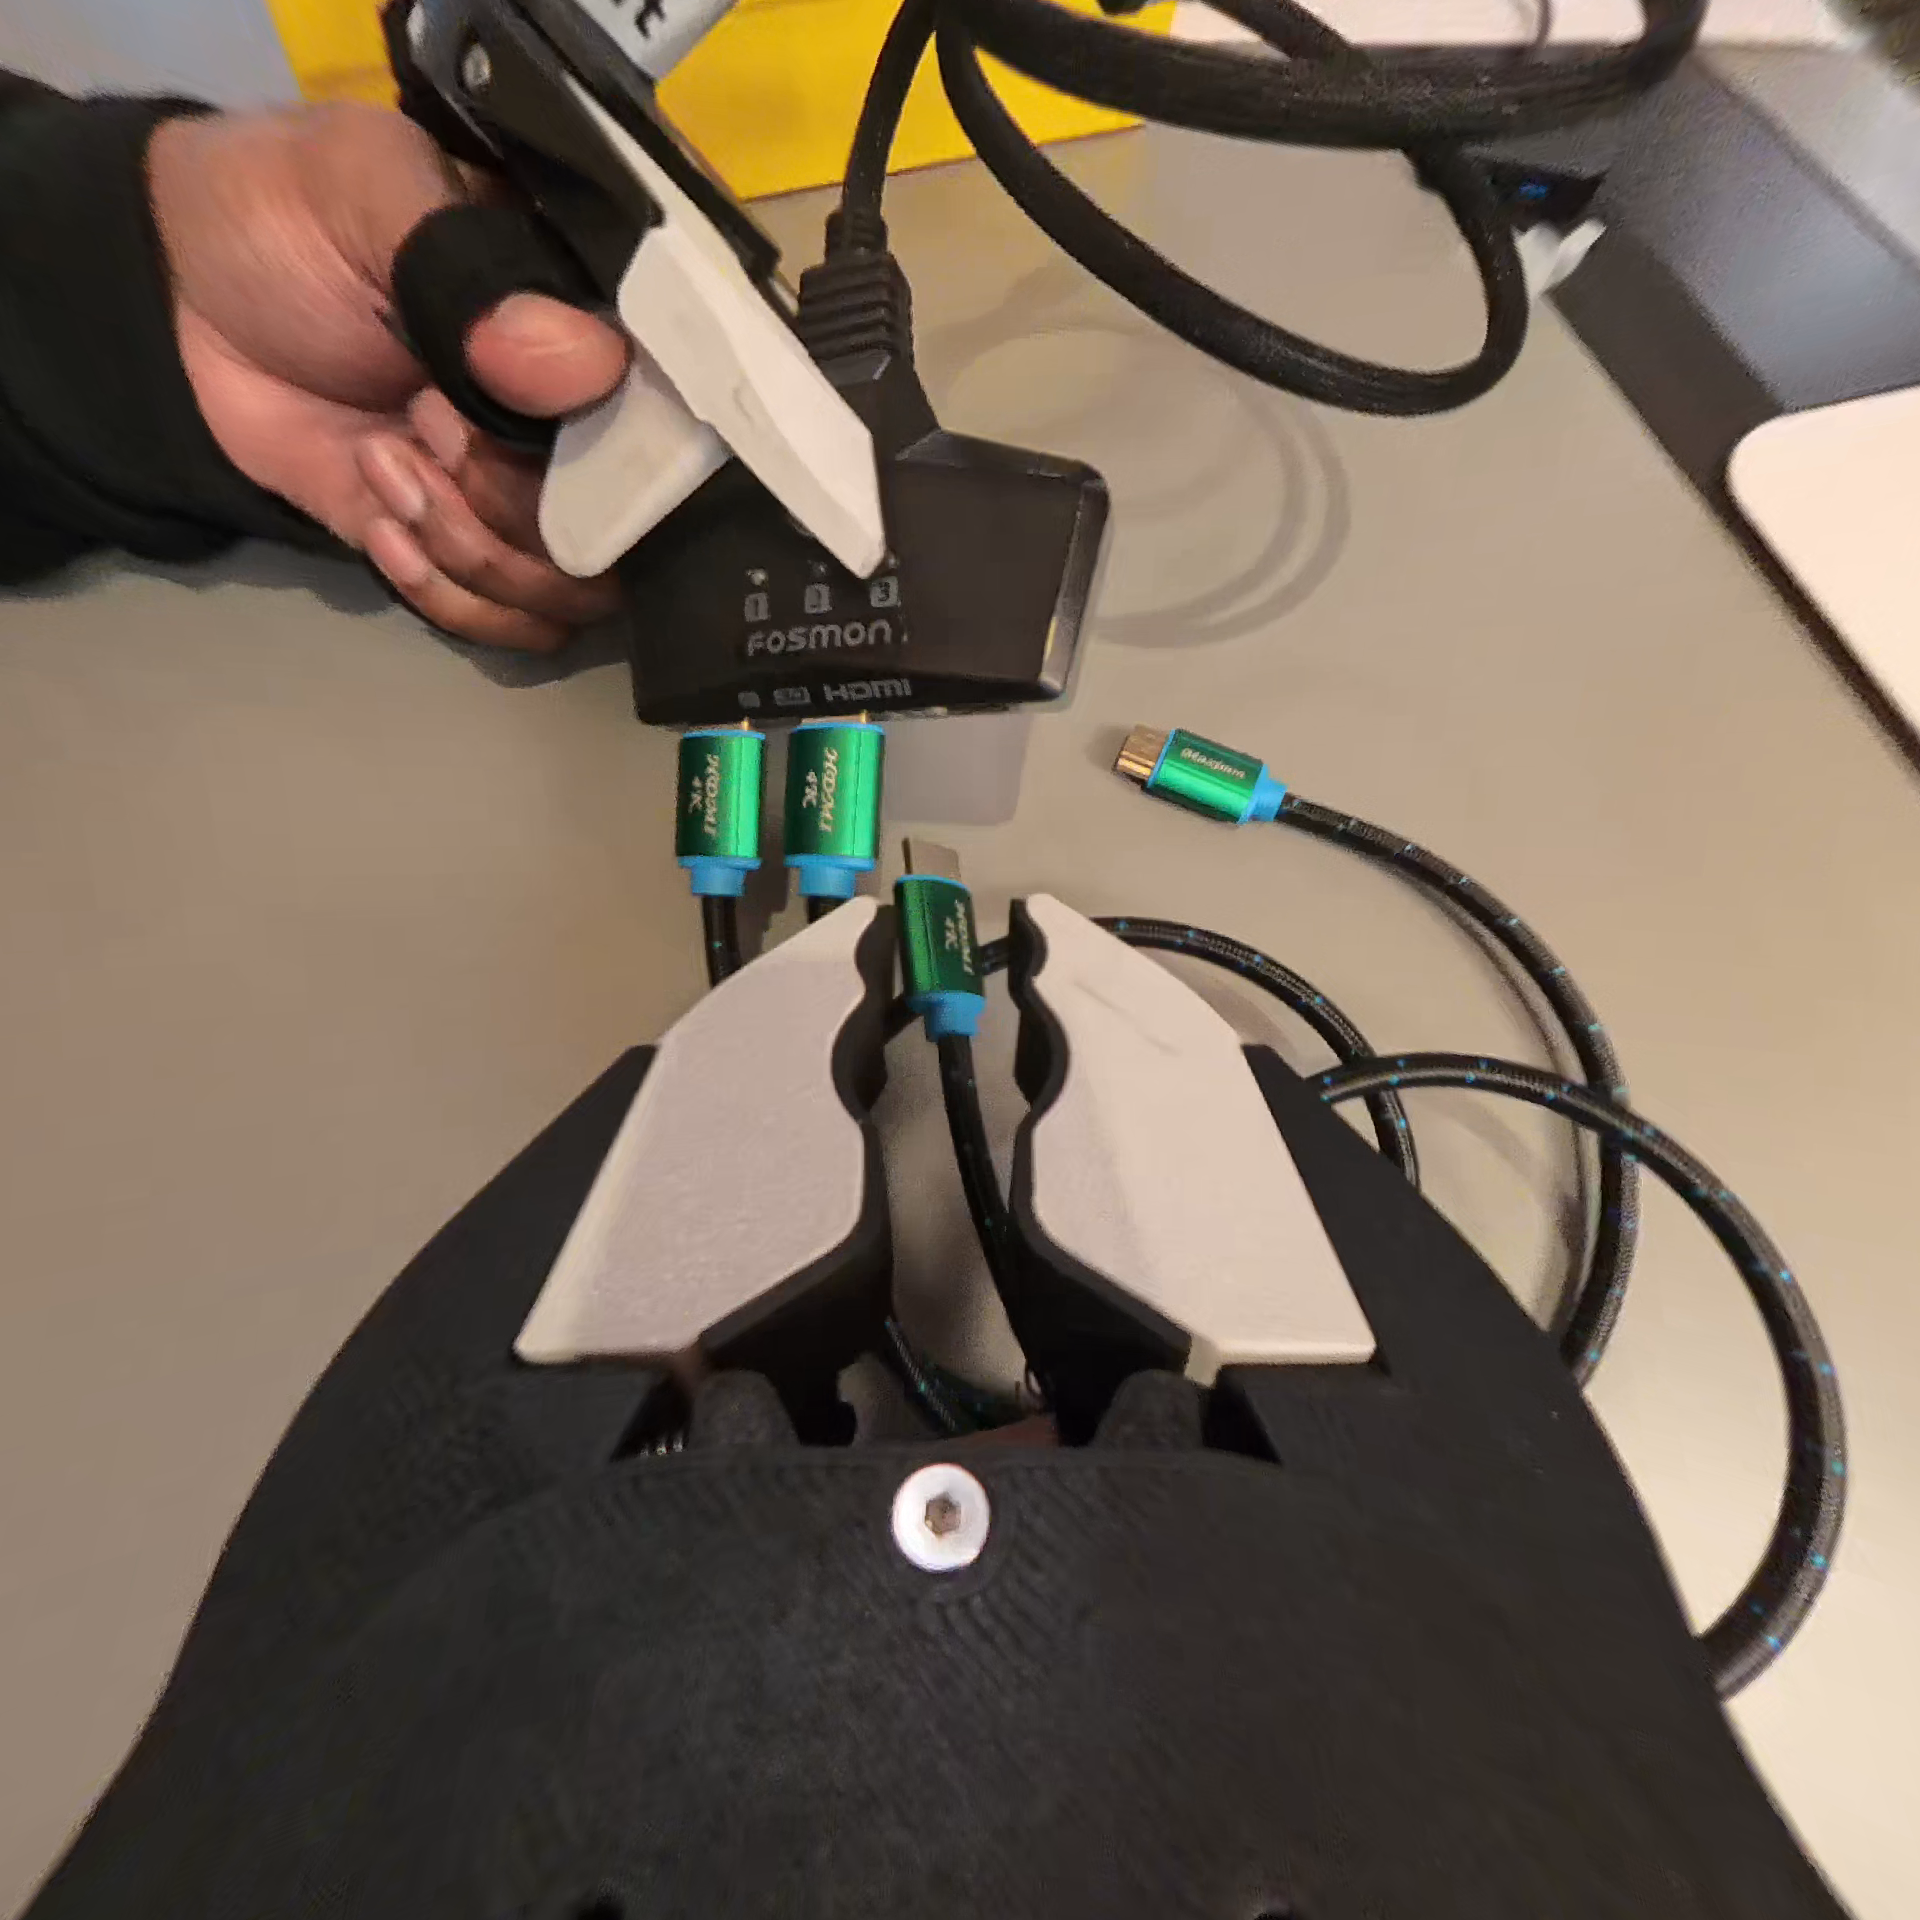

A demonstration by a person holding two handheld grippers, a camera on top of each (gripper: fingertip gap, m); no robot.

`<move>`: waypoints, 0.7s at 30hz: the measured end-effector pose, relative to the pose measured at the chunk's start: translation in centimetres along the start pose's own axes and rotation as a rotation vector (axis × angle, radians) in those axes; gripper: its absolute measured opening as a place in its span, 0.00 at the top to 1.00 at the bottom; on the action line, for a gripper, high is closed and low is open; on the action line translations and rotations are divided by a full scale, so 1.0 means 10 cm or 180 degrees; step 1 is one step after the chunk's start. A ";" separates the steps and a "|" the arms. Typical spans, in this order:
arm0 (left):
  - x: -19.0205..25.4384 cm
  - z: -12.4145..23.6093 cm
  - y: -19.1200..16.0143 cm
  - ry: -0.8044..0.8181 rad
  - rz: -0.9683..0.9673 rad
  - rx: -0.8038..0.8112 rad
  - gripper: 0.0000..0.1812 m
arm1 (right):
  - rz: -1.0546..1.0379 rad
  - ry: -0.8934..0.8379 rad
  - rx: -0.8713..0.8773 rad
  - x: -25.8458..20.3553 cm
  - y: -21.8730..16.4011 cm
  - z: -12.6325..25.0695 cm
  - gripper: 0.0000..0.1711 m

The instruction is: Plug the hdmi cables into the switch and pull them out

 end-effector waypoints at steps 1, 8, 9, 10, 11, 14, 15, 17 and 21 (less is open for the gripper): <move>0.00 0.00 0.00 0.0015 -0.0018 -0.0016 0.87 | -0.0117 0.0128 0.0025 0.01 -0.01 0.04 0.87; 0.00 0.00 -0.03 0.0038 -0.0156 -0.0111 0.87 | -0.0667 0.1040 -0.0066 -0.04 -0.20 0.10 0.83; 0.01 0.00 -0.03 0.0036 -0.0174 -0.0125 0.86 | -0.0709 0.1135 -0.0049 -0.06 -0.20 0.10 0.83; 0.01 0.00 -0.03 0.0032 -0.0188 -0.0135 0.86 | -0.0721 0.1223 -0.0055 -0.08 -0.21 0.09 0.83; 0.01 0.00 -0.04 0.0027 -0.0198 -0.0148 0.86 | -0.0693 0.1281 -0.0111 -0.10 -0.23 0.08 0.84; 0.00 -0.01 -0.07 0.0065 -0.0245 -0.0206 0.86 | -0.0455 0.1247 -0.0505 -0.13 -0.39 0.02 0.86; 0.00 -0.02 -0.07 0.0065 -0.0258 -0.0218 0.86 | -0.0371 0.1213 -0.0610 -0.13 -0.44 0.01 0.86; 0.01 -0.02 -0.08 0.0069 -0.0283 -0.0244 0.86 | -0.0255 0.1149 -0.0717 -0.12 -0.48 0.01 0.87; 0.00 -0.03 -0.11 0.0071 -0.0269 -0.0298 0.86 | -0.0018 0.0801 -0.1062 0.00 -0.66 -0.01 0.87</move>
Point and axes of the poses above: each gripper's, where its closed fingertips meet, z back along the fingers, y out of its top, x = y × z across the jaws, the point moved 1 cm from there along z, back along the fingers, and after that the axes turned 11 degrees about z, right-handed, at the moved point
